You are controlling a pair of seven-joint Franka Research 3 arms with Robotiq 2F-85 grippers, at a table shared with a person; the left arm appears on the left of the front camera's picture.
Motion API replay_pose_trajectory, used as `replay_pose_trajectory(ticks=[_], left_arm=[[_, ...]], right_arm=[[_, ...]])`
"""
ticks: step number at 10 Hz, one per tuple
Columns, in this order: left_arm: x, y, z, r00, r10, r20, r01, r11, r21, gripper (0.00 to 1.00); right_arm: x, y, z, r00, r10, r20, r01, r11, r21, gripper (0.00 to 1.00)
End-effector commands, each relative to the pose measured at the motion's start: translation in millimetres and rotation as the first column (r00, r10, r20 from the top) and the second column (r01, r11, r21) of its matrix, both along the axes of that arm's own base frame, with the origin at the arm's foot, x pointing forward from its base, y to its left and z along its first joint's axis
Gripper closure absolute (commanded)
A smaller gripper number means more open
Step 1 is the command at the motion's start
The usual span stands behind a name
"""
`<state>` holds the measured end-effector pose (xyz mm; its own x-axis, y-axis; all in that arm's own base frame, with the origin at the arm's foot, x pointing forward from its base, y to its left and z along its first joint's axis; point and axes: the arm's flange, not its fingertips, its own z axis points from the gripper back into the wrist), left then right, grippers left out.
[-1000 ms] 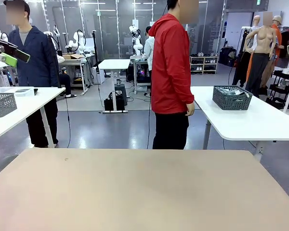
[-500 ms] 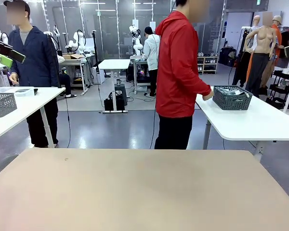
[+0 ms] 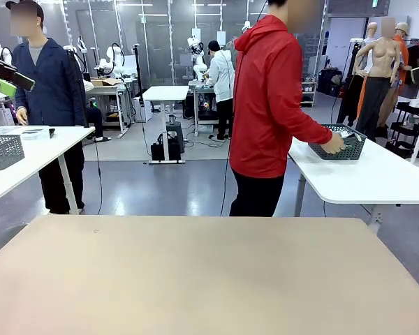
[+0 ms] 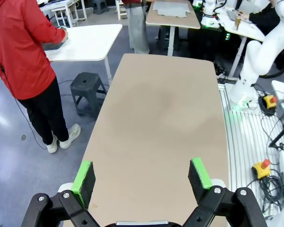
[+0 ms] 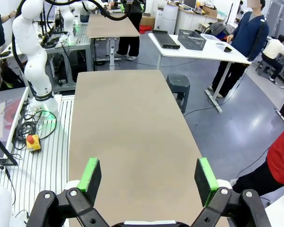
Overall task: Fold the towels and place them in the basket.
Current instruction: When a person lays out a Towel with hook on the table, fold it in half twice.
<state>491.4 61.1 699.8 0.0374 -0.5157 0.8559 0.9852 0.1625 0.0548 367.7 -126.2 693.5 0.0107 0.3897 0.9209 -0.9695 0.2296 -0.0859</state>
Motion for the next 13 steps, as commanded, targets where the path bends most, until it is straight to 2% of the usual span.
replay_pose_trajectory(ticks=[1,7,13], left_arm=[[0,-1,0,1.000,-0.003,0.001,0.003,1.000,0.001,0.00],[0,0,0,1.000,0.000,0.000,0.000,1.000,0.000,0.00],[-8,-11,7,0.994,0.099,0.055,-0.108,0.973,0.202,0.00]], right_arm=[[-2,0,0,1.000,-0.001,0.002,0.001,1.000,0.004,0.00],[0,0,0,1.000,0.000,0.000,0.000,1.000,0.000,0.00],[2,12,1,1.000,0.009,-0.006,-0.010,0.985,-0.173,0.00]])
